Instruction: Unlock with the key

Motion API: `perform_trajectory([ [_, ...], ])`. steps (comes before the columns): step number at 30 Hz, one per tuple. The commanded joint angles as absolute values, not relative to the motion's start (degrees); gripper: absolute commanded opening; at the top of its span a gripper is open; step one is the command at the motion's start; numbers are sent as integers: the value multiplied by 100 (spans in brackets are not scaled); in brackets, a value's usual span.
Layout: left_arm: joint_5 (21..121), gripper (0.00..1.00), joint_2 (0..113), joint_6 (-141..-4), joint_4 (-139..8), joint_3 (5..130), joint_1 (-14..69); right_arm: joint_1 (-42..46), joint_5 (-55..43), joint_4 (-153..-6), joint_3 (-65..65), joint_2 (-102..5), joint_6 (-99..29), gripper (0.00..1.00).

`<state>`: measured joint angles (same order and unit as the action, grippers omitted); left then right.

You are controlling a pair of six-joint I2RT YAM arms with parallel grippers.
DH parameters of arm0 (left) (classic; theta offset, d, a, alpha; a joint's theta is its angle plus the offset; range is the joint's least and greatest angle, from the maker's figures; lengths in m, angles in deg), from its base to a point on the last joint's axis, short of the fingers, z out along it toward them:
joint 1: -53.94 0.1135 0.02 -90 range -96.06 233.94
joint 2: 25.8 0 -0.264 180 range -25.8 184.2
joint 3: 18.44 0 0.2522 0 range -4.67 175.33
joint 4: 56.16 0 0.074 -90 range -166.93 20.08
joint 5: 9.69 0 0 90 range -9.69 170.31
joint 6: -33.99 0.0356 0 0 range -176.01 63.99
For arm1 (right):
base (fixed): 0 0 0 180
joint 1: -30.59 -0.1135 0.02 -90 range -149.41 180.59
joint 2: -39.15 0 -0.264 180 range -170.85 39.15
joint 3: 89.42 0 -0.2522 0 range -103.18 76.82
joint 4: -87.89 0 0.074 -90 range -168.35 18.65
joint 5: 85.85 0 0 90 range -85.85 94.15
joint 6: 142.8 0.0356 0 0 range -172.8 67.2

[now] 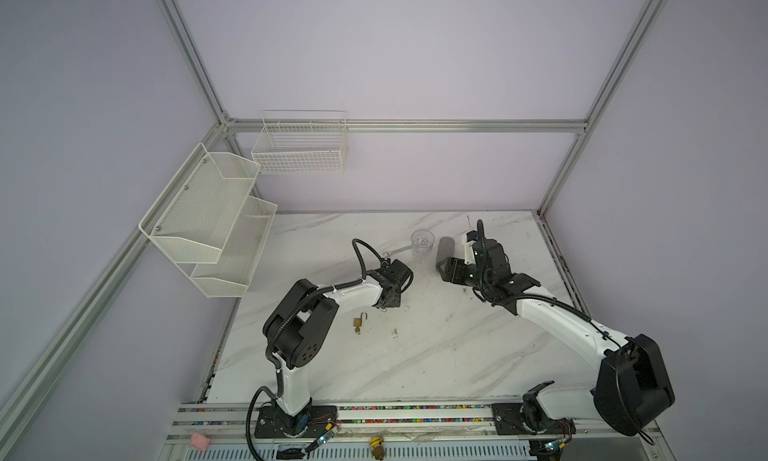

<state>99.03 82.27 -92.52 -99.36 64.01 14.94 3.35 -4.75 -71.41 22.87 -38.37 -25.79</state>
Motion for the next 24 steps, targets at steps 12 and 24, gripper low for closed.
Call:
perform_trajectory([
  [12, 10138, 63, 7280, -9412, -9887, 6632, 1577, 502, -133, -7456, 2346, -3409, -2320, 73],
  [24, 11926, 100, 4580, -8110, -9366, 5673, 2683, 1759, 1852, -8490, 2671, -3564, -2054, 97],
])
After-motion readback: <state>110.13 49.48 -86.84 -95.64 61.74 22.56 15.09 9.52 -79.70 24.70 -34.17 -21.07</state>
